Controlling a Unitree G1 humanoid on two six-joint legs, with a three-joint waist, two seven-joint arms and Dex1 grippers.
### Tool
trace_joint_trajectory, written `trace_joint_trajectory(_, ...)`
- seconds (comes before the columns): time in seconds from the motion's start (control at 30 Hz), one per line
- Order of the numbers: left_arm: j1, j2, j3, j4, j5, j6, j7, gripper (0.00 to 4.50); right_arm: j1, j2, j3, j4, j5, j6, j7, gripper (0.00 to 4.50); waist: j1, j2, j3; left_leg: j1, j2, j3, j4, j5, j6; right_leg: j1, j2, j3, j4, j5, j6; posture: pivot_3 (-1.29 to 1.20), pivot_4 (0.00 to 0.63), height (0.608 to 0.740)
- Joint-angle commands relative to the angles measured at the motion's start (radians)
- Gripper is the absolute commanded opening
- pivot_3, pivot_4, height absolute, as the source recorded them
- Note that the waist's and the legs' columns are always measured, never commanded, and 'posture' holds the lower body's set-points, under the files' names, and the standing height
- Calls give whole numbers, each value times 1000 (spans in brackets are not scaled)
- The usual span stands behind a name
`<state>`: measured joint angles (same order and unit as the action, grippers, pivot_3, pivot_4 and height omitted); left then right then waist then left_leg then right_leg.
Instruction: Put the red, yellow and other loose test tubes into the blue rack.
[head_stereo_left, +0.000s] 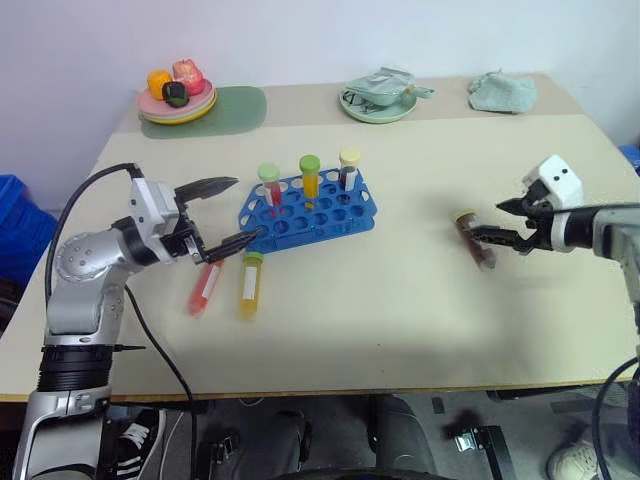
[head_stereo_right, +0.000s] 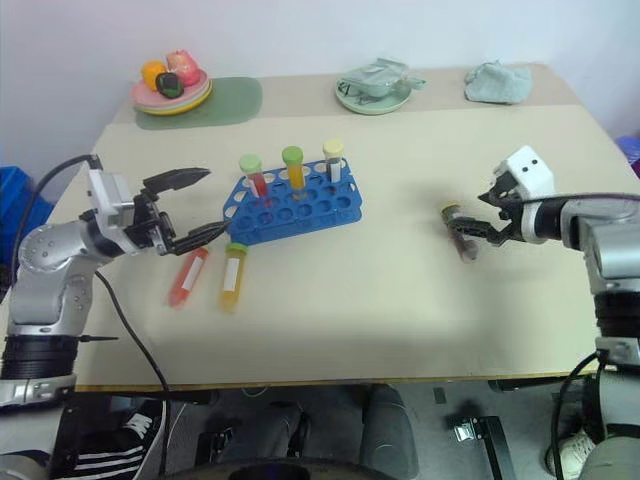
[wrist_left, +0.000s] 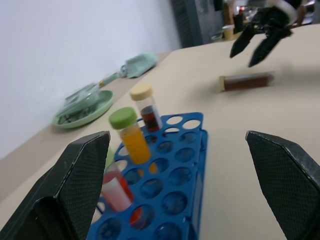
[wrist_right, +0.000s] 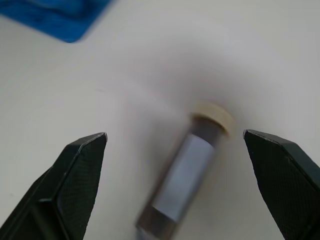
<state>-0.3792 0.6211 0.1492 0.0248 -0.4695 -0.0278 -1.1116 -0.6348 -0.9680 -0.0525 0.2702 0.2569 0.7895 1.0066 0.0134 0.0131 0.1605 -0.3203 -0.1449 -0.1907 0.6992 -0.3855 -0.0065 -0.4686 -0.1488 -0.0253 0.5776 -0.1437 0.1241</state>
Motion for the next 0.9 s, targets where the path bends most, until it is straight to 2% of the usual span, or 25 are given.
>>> trace_joint_trajectory(0.03,-15,-6,-5,-11,3,-21,-4,4455,-111,-20,39,42,-17,114,-5,4500,-1,0,0,0,0,0,0,0,0,0,0,0,0,0,0,0,150,740)
trace_joint_trajectory(0.3,13,-34,-19,-53,12,-27,29,4455,-446,59,294,245,-134,387,-24,4500,-1,0,0,-3,0,2,0,0,0,-4,0,2,0,0,0,0,150,740)
trace_joint_trajectory(0.43,44,-42,-18,-93,11,-21,47,4455,-585,121,342,443,-175,486,-70,4500,1,0,0,-5,0,3,0,0,1,-6,0,3,0,1,0,0,150,740)
trace_joint_trajectory(0.67,82,-51,-26,-153,9,-3,79,4455,-657,171,440,607,-232,504,-45,4500,-2,0,0,-7,0,3,0,0,1,-8,0,3,0,1,0,0,150,740)
trace_joint_trajectory(0.9,94,-50,-25,-179,2,8,98,4455,-664,222,427,699,-256,463,-65,4500,-4,0,0,-7,0,4,0,0,1,-9,1,3,1,1,0,0,150,740)
